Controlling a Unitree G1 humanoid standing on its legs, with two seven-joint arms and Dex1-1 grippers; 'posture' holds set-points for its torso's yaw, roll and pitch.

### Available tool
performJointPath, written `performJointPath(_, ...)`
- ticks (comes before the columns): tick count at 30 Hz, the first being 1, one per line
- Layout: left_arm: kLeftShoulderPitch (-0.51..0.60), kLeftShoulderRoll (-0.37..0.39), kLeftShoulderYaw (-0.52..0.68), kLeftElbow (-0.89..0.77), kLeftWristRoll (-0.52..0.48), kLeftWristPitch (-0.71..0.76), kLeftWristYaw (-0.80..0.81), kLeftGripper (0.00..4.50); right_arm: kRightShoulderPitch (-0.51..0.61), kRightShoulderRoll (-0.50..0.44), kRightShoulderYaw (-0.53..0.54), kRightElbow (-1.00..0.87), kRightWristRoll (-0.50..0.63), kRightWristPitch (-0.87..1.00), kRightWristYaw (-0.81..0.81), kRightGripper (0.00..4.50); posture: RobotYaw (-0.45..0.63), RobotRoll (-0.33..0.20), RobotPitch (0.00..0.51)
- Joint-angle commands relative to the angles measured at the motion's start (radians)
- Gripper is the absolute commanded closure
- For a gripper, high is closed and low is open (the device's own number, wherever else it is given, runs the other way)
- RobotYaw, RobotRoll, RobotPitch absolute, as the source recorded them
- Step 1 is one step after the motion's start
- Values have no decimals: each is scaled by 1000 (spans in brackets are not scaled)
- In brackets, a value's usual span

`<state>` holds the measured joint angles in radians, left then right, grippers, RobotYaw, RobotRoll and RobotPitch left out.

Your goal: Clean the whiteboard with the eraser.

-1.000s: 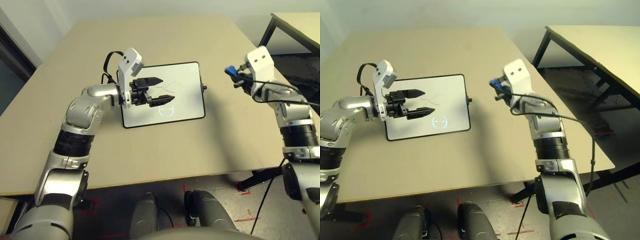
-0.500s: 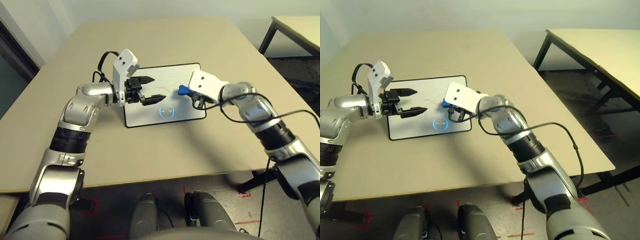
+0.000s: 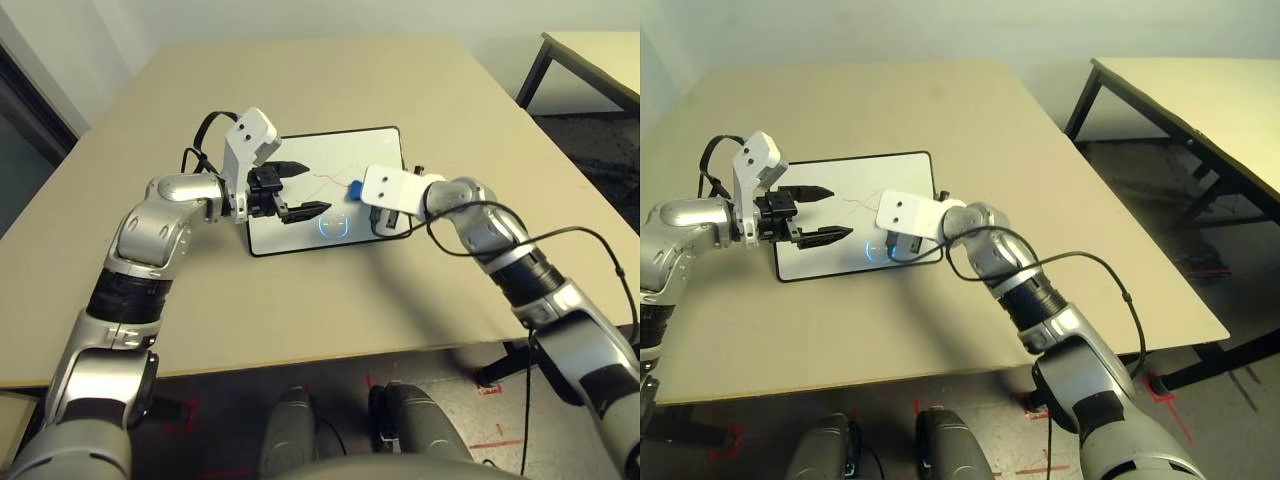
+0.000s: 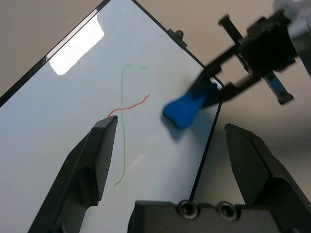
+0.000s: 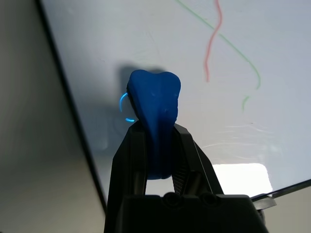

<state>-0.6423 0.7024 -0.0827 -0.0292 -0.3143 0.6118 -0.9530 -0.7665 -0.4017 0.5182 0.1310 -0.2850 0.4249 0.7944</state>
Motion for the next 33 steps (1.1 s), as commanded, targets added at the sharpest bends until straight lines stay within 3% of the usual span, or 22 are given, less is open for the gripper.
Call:
performJointPath(1,4,23,16,-7,0,14,-4,0,-65,9,-30,101,-29,-21,-42,3830,19,0,63)
performJointPath(8,4,61,34,0,1,19,-10,0,-219,25,-84,384,-49,-116,-170,3832,28,0,63)
performJointPath(17,11,75,42,-21,-11,40,-7,0,-16,14,-20,83,-64,0,-42,3856,30,0,67)
performJointPath(21,7,79,43,-18,-13,43,-9,0,21,13,-10,32,-79,24,-21,3856,28,0,70)
performJointPath(33,3,86,41,-23,-15,50,-15,0,-236,74,-93,395,-72,-112,-153,3859,39,0,64)
